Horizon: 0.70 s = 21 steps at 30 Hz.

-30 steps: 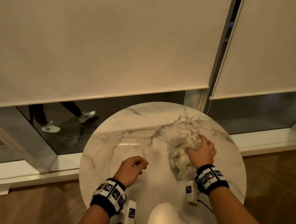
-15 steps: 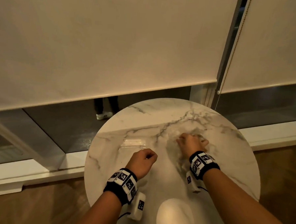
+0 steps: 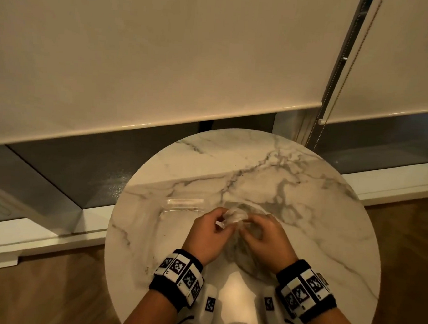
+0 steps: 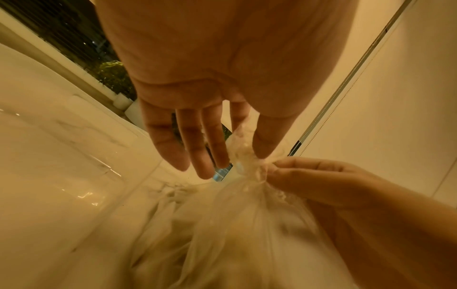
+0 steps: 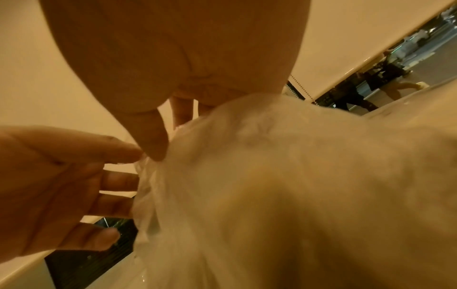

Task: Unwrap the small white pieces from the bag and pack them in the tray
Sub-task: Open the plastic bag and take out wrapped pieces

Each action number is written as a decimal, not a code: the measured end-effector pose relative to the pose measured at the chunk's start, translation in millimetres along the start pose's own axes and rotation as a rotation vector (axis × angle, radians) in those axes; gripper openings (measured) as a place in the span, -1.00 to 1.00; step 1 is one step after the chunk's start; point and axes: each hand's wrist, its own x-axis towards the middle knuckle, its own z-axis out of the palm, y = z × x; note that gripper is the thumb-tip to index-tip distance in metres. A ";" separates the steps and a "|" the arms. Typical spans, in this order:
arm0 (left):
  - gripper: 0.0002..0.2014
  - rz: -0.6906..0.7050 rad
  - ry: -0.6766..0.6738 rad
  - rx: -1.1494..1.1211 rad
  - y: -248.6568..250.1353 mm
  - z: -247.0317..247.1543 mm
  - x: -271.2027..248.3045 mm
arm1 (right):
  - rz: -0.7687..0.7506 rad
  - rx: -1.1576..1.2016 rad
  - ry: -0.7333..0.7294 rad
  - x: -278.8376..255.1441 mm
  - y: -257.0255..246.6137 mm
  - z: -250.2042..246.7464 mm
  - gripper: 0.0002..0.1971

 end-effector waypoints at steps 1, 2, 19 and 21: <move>-0.87 0.006 0.009 -0.001 0.2 -1.1 2.5 | 0.009 0.014 0.006 -0.1 -1.2 -0.8 -0.68; -0.90 0.007 0.015 -0.009 0.5 -2.2 5.0 | 0.020 0.028 0.003 0.6 -3.1 -1.6 -0.65; -0.84 -0.069 -0.022 -0.336 -16.9 -4.2 59.0 | 0.135 0.188 -0.044 43.5 1.6 2.7 -0.97; -0.87 -0.083 -0.038 -0.354 -20.6 -4.6 64.4 | 0.152 0.194 -0.056 47.9 4.4 4.6 -0.98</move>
